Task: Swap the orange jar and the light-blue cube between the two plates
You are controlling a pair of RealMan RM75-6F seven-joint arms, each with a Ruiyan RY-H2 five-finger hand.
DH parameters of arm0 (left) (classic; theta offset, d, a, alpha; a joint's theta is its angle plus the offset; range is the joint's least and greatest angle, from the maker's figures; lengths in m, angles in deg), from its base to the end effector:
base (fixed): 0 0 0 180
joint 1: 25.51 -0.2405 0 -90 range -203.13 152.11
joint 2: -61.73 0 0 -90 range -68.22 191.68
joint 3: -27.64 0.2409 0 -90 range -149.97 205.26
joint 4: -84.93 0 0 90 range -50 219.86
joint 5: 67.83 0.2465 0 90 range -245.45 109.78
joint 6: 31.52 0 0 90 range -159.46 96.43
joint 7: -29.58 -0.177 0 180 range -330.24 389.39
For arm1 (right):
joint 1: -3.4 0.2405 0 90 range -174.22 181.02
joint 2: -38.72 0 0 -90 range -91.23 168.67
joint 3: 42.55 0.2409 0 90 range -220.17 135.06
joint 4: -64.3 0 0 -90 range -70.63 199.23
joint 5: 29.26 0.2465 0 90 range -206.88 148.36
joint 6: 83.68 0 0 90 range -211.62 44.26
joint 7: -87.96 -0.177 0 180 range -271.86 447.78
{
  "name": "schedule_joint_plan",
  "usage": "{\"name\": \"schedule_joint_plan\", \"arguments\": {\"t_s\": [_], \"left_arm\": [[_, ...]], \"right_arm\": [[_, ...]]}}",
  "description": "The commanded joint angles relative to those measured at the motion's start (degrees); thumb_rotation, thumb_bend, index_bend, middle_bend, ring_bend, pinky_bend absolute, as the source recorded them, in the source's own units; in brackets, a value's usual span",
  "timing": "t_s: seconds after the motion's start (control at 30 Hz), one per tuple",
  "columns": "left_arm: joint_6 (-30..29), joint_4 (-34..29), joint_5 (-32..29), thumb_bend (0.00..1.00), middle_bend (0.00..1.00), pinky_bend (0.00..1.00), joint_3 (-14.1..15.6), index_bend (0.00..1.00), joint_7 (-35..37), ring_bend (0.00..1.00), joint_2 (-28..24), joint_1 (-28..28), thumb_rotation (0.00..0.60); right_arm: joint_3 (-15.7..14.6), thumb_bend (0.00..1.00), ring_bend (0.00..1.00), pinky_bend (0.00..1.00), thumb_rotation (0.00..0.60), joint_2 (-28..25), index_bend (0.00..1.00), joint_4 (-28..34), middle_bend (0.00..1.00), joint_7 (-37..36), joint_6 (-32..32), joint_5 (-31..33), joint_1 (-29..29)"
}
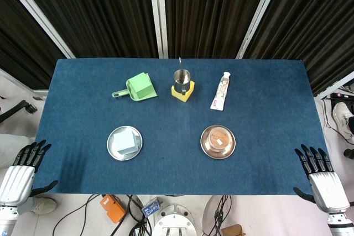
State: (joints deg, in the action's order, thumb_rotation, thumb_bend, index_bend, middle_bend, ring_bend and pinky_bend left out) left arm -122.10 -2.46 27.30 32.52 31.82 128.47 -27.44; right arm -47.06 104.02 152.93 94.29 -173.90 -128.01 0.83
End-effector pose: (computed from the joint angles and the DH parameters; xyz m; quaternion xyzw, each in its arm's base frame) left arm -0.3245 0.1439 0.0956 -0.6251 -0.4039 -0.3726 0.5544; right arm -0.3148 -0.1410 0.0967 0.6685 -0.3466 0.3386 0.5642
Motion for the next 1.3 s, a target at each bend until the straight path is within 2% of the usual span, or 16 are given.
{"name": "schedule_joint_plan", "arguments": {"t_s": [0.03, 0.2, 0.3, 0.47, 0.6, 0.7, 0.8, 0.93, 1.0, 1.07, 1.1, 1.17, 1.3], "left_arm": [[-0.1, 0.0, 0.0, 0.08, 0.02, 0.08, 0.0, 0.08, 0.1, 0.0, 0.0, -0.1, 0.6], [-0.4, 0.0, 0.3, 0.08, 0.02, 0.08, 0.1, 0.08, 0.3, 0.0, -0.1, -0.2, 0.6], [-0.8, 0.1, 0.6, 0.08, 0.02, 0.08, 0.1, 0.08, 0.7, 0.0, -0.2, -0.3, 0.6], [-0.7, 0.1, 0.5, 0.08, 0.02, 0.08, 0.0, 0.08, 1.4, 0.0, -0.5, -0.1, 0.6], [-0.3, 0.3, 0.2, 0.08, 0.02, 0.08, -0.2, 0.08, 2.0, 0.0, -0.8, 0.2, 0.6], [0.0, 0.1, -0.2, 0.08, 0.02, 0.08, -0.3, 0.08, 2.3, 0.0, -1.0, 0.3, 0.6], [0.1, 0.2, -0.6, 0.08, 0.02, 0.08, -0.5, 0.08, 2.9, 0.0, -1.2, 0.4, 0.6], [0.1, 0.1, -0.8, 0.08, 0.02, 0.08, -0.7, 0.08, 3.5, 0.0, -1.3, 0.4, 0.6], [0.0, 0.2, -0.8, 0.08, 0.02, 0.08, -0.7, 0.08, 3.6, 0.0, -1.4, 0.4, 0.6], [0.1, 0.2, -1.0, 0.08, 0.02, 0.08, -0.7, 0.08, 3.7, 0.0, -1.4, 0.4, 0.6], [0.1, 0.1, -1.1, 0.08, 0.02, 0.08, -0.7, 0.08, 3.8, 0.0, -1.4, 0.4, 0.6], [0.3, 0.1, -1.2, 0.08, 0.02, 0.08, -0.8, 0.08, 3.9, 0.0, -1.5, 0.4, 0.6], [0.4, 0.0, -1.3, 0.08, 0.02, 0.08, -0.8, 0.08, 4.4, 0.0, -1.7, 0.5, 0.6]], "right_arm": [[0.0, 0.13, 0.0, 0.0, 0.6, 0.0, 0.0, 0.1, 0.0, 0.2, 0.2, 0.0, 0.1], [0.3, 0.13, 0.0, 0.0, 0.6, 0.5, 0.0, 0.1, 0.0, 0.5, 1.2, 0.0, 0.8], [1.2, 0.13, 0.0, 0.0, 0.6, 0.9, 0.0, 1.1, 0.0, -0.2, 4.4, -0.2, 3.6], [6.0, 0.13, 0.0, 0.0, 0.6, 2.0, 0.0, 5.5, 0.0, 2.4, 14.8, 2.0, 12.3], [11.2, 0.13, 0.0, 0.0, 0.6, 5.4, 0.0, 8.6, 0.0, 7.1, 27.1, 8.6, 21.3], [14.0, 0.13, 0.0, 0.0, 0.6, 9.1, 0.0, 8.2, 0.0, 10.6, 34.0, 14.2, 26.5], [15.3, 0.15, 0.0, 0.0, 0.6, 12.3, 0.0, 6.9, 0.0, 14.8, 39.1, 19.7, 30.4], [15.5, 0.22, 0.0, 0.0, 0.6, 15.3, 0.0, 5.0, 0.0, 19.8, 42.2, 25.3, 33.7], [15.2, 0.26, 0.01, 0.06, 0.6, 15.9, 0.02, 4.6, 0.01, 21.3, 42.8, 27.2, 34.7], [15.1, 0.31, 0.11, 0.2, 0.6, 16.3, 0.15, 4.5, 0.11, 21.5, 42.7, 28.2, 35.2], [14.9, 0.34, 0.23, 0.34, 0.6, 16.3, 0.3, 4.4, 0.23, 21.4, 43.0, 28.9, 35.5], [14.5, 0.38, 0.44, 0.53, 0.6, 16.1, 0.5, 4.2, 0.39, 21.2, 43.7, 29.8, 36.1], [14.1, 0.42, 0.58, 0.65, 0.6, 15.8, 0.65, 4.1, 0.53, 20.2, 44.3, 30.9, 37.2]]}}
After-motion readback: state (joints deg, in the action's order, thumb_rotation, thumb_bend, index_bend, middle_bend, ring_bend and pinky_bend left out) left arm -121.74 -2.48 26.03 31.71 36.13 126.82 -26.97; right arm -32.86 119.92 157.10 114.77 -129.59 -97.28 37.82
